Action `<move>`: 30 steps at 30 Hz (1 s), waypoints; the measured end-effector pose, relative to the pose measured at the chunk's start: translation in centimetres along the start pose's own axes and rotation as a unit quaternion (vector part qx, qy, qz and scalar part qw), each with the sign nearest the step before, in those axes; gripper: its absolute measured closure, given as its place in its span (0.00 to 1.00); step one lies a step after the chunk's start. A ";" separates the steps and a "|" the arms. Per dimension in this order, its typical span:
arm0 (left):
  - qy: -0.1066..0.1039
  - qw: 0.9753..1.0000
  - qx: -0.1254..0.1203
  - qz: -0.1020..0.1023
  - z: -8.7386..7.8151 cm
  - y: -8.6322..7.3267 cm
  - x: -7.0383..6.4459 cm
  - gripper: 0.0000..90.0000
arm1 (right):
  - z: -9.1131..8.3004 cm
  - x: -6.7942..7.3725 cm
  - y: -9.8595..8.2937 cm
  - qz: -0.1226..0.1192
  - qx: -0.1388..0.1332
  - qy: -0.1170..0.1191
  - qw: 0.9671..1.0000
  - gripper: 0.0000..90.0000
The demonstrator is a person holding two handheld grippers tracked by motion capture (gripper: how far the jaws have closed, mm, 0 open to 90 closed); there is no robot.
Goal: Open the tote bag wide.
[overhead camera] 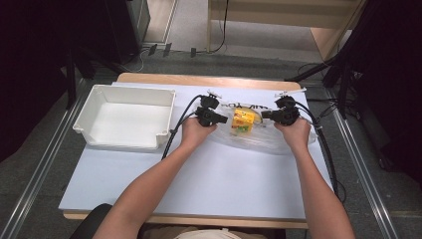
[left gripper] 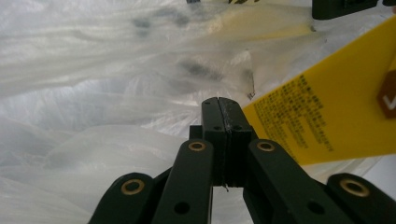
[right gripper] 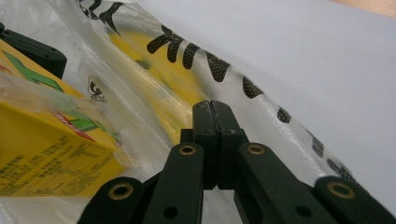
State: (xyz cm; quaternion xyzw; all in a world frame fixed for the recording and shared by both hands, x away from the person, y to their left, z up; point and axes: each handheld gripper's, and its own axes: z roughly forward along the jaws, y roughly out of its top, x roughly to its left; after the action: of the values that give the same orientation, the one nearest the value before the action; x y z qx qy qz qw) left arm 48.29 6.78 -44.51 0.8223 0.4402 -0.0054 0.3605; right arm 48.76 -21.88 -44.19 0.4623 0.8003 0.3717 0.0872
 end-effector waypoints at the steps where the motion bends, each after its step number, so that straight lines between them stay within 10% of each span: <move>1: 0.001 1.000 0.003 0.002 0.0 -0.2 0.0 1.00 | 0.2 0.0 -0.1 0.001 0.003 0.003 1.000 1.00; 30: -0.036 0.998 0.022 0.047 -1.3 -6.8 -2.5 1.00 | 3.8 0.0 -0.9 0.020 0.008 -0.043 0.999 1.00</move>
State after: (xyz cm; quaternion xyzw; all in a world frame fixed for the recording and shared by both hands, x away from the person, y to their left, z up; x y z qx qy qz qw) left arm 41.44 8.15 -46.74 0.8493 0.3872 -0.0276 0.3577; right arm 50.00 -20.20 -47.45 0.4946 0.7893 0.3467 0.1101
